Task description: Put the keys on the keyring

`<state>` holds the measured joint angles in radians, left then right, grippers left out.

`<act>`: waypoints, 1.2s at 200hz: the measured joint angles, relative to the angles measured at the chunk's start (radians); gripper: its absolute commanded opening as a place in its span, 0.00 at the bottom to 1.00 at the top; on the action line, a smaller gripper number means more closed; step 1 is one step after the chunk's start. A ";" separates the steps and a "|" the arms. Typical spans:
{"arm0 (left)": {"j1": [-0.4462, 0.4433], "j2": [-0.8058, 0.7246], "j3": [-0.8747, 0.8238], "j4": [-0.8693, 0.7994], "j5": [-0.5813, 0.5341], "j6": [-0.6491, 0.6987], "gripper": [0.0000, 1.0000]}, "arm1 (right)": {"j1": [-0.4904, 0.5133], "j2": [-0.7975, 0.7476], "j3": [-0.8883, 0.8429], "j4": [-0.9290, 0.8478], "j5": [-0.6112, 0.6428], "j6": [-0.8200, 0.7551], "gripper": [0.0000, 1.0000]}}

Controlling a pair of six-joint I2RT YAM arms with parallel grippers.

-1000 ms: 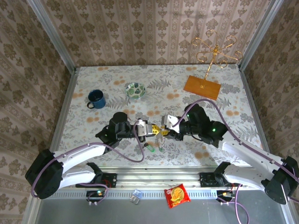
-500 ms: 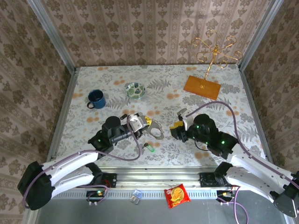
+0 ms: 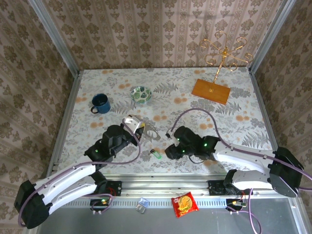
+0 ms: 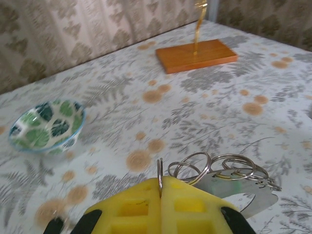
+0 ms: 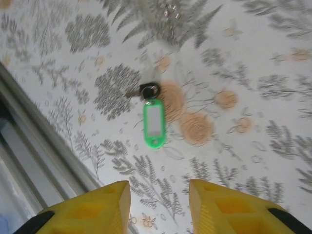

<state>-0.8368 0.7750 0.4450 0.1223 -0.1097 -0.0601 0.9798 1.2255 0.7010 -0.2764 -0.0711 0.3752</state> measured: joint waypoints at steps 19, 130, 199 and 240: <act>0.000 -0.053 -0.002 -0.057 -0.086 -0.058 0.00 | 0.069 0.056 0.005 0.032 0.018 -0.042 0.40; 0.008 -0.321 -0.002 -0.284 -0.446 -0.232 0.00 | 0.140 0.462 0.231 0.147 0.112 -0.146 0.44; 0.014 -0.348 -0.002 -0.318 -0.482 -0.234 0.00 | 0.142 0.542 0.271 0.124 0.204 -0.129 0.31; 0.014 -0.357 -0.002 -0.320 -0.482 -0.233 0.00 | 0.142 0.580 0.304 0.098 0.257 -0.107 0.28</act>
<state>-0.8230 0.4183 0.4427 -0.1978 -0.5919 -0.2935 1.1217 1.8057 1.0046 -0.1780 0.1856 0.2680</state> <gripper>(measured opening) 0.065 0.287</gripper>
